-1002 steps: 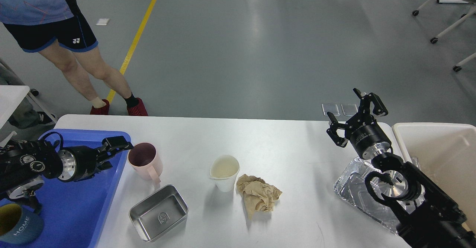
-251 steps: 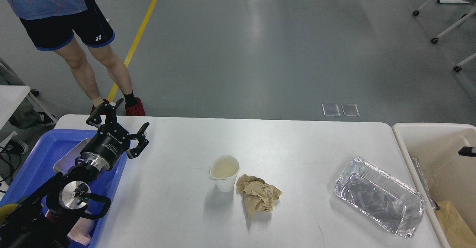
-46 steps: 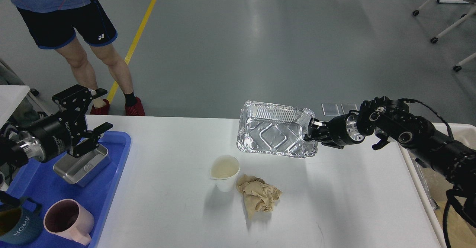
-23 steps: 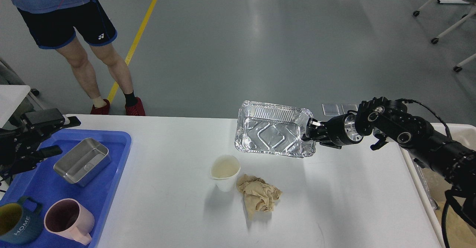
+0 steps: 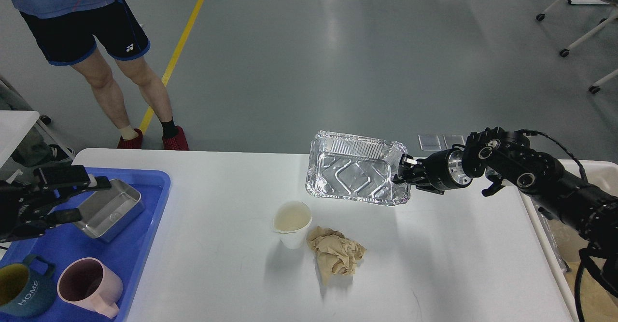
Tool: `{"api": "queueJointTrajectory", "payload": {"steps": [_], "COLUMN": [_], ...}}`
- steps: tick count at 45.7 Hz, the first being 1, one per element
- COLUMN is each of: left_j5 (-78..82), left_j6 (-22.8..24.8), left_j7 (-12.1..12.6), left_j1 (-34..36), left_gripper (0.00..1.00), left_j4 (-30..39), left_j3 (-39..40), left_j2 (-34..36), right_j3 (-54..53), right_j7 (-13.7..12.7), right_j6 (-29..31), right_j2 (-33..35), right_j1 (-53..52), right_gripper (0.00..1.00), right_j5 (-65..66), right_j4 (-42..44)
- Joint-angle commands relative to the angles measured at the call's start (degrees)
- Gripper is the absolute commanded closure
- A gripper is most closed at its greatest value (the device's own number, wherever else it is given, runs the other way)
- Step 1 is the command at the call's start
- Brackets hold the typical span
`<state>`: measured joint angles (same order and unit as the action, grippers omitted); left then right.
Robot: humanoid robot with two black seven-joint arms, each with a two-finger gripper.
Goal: Tidy desktop
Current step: 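Extend the left gripper toward the white paper cup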
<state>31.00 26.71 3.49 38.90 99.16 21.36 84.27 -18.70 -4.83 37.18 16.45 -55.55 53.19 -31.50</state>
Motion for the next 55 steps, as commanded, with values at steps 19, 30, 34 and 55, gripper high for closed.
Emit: {"api": "queueJointTrajectory", "payload": {"steps": [19,30,34,55], "left_j5": [13.03,13.39,13.39,13.39], "left_j6": [-0.25,-1.13,-1.31,-3.68], "left_j7": [10.92,11.10,11.28,11.80], "left_j1": [14.88,17.52,18.14,19.81], "left_gripper": [0.05,0.05,0.05,0.05], "left_j4": [-17.50,-23.40,-23.75,-27.88], "left_j3": [-9.04,-12.13,-13.88,-18.81], "left_j2": [-35.38,-47.52,-49.64,-56.85], "right_j3": [-0.28,-0.28,-0.28,-0.81], "right_j7": [0.00,0.00,0.00,0.09], "right_j6": [-0.09,-0.18,-0.18,-0.18], "right_j2": [0.69,0.69,0.69,0.95], "right_j1": [0.18,0.18,0.18,0.62], "right_gripper": [1.00,1.00,1.00,1.00], "right_j5": [-0.01,-0.01,-0.01,-0.01], "right_j4": [-0.14,-0.14,-0.14,-0.14]}}
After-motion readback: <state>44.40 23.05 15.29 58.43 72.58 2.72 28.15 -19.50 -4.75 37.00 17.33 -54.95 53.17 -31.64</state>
